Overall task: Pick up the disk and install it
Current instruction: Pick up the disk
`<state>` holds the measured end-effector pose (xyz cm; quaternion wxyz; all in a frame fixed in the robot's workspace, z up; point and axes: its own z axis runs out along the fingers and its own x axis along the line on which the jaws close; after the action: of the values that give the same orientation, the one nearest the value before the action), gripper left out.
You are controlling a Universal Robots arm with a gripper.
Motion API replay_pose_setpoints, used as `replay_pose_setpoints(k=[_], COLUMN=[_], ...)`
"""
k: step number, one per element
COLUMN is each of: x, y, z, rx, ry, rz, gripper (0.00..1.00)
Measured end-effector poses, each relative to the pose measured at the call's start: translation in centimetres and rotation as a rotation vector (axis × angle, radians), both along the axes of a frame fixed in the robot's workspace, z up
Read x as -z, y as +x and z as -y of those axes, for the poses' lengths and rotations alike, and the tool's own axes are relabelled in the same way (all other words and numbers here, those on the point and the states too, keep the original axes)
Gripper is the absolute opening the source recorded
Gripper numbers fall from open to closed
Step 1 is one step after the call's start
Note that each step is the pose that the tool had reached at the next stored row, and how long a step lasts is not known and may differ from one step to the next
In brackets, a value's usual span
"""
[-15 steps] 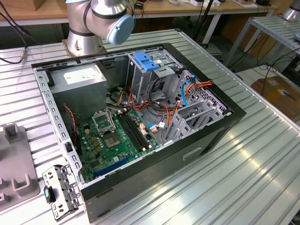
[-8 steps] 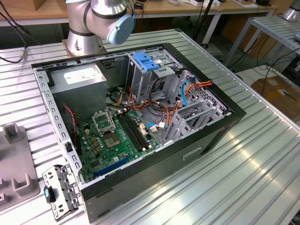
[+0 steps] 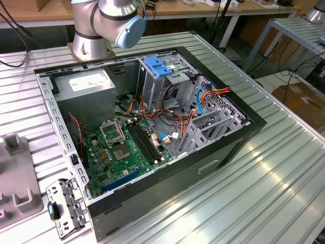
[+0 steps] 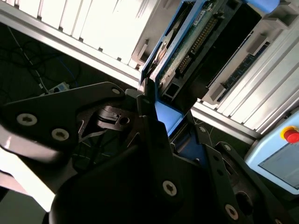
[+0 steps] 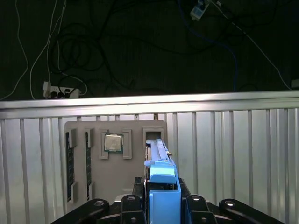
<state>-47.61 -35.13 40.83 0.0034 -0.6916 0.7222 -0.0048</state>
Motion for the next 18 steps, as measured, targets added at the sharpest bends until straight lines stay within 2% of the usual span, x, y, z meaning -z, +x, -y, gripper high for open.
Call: replay_pose_setpoints(k=[18], x=[-1.22], y=[0.01], z=[0.0], rx=[0.0], ry=[0.0], rz=[-0.0002], gripper=[0.36])
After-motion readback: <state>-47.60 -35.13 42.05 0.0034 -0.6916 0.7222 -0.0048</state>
